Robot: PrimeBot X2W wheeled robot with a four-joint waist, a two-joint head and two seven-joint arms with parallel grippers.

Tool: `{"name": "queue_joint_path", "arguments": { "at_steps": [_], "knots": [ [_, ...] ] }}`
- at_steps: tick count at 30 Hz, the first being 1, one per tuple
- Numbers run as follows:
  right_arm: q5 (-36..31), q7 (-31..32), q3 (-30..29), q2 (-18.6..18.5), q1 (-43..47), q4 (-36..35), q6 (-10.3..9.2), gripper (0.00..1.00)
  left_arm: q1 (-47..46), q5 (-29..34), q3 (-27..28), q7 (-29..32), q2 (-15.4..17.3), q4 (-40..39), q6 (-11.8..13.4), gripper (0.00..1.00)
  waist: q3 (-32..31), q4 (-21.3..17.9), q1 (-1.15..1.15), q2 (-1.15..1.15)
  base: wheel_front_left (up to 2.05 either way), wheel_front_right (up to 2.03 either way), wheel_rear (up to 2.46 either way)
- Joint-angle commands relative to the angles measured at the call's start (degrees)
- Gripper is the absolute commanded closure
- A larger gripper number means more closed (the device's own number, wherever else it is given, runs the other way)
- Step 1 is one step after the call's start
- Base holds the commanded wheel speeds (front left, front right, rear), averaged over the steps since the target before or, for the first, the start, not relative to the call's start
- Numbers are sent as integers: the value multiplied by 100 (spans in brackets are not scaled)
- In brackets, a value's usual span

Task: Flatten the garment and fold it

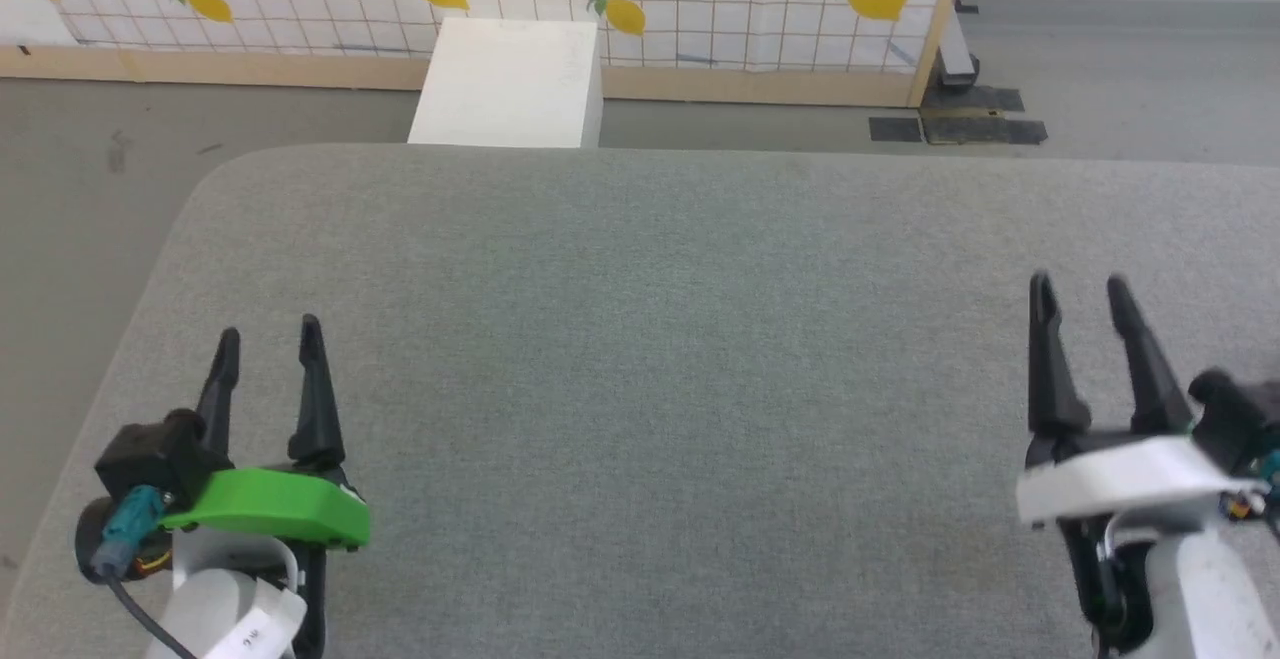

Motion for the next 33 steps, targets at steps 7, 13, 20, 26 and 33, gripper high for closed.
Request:
{"name": "queue_joint_path", "arguments": {
  "at_steps": [7,13,20,26,33],
  "knots": [
    [124,-133,61,11,527,205,-9,0,103,180,-211,-38,-74,183,-50,0,-70,0,1,0,0,0,0],
    [11,-160,135,11,746,286,-9,0,209,278,-369,-41,-74,382,-73,0,-131,-58,1,0,0,0,0],
    [-112,-114,107,11,765,262,-9,0,275,387,-543,29,-21,461,-81,0,-150,-41,1,0,0,0,0],
    [-146,-44,109,11,784,217,-9,0,276,391,-618,81,-4,478,-85,0,-167,-34,1,0,0,0,0],
    [-110,-9,112,11,795,187,-9,0,266,279,-610,127,-25,471,-81,0,-142,-54,1,0,0,0,0]
  ]
}}
